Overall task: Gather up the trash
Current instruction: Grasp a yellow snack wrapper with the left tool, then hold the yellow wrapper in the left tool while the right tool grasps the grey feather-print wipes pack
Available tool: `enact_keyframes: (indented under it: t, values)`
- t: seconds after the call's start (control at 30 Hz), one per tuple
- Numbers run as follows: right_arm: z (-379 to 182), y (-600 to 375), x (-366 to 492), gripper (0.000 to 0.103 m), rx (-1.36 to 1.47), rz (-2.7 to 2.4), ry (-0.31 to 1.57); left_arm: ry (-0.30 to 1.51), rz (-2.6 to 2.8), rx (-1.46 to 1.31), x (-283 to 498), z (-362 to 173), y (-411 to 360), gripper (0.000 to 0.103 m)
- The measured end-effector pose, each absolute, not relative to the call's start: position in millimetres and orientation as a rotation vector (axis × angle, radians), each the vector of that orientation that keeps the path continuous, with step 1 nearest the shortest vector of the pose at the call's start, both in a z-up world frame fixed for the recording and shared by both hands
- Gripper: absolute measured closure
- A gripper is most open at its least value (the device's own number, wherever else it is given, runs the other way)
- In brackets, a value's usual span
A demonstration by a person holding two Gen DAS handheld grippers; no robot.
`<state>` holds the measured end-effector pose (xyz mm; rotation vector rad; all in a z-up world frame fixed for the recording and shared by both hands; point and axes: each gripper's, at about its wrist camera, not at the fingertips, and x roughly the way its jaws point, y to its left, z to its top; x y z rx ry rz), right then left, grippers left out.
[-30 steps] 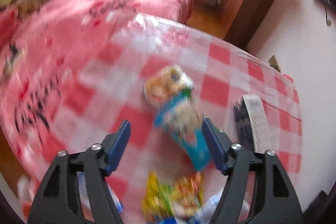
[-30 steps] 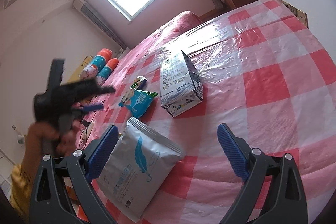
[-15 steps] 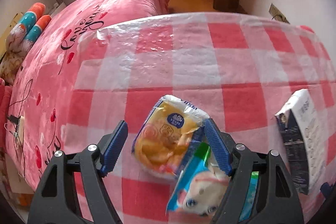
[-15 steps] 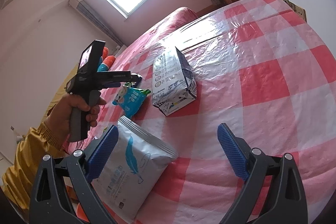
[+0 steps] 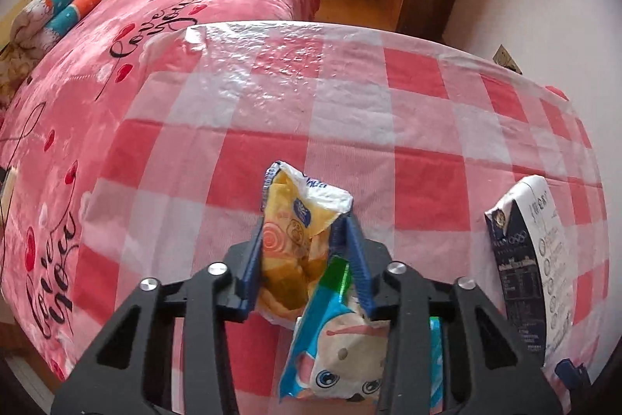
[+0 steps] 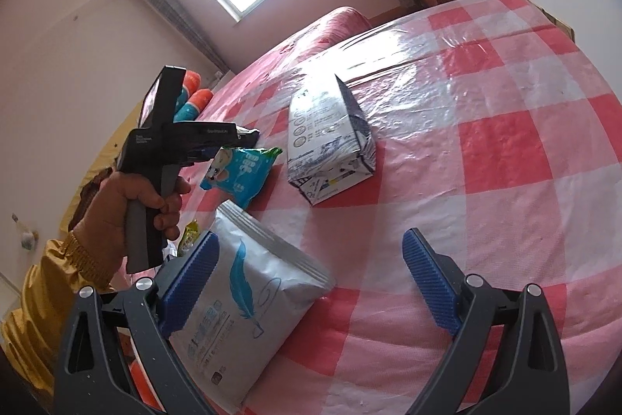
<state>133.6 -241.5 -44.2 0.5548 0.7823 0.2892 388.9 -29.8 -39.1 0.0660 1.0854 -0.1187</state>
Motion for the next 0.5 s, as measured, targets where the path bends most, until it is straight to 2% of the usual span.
enact_keyframes:
  t: [0.07, 0.23, 0.3, 0.5]
  values:
    - [-44.4, -239.5, 134.6, 0.009, 0.546, 0.293, 0.785, 1.081, -0.119, 0.042, 381.7, -37.2, -26.6, 0.070]
    - [-47.4, -237.2, 138.2, 0.009, 0.534, 0.294, 0.803, 1.067, -0.129, -0.041, 359.7, -30.5, -12.4, 0.074]
    - [-47.3, -237.5, 138.5, 0.009, 0.527, 0.301, 0.803, 1.051, -0.132, -0.068, 351.3, -26.5, -5.3, 0.085]
    - [-45.5, -222.6, 138.2, 0.009, 0.475, 0.351, 0.809, 1.007, -0.168, -0.172, 323.7, -12.0, 20.0, 0.087]
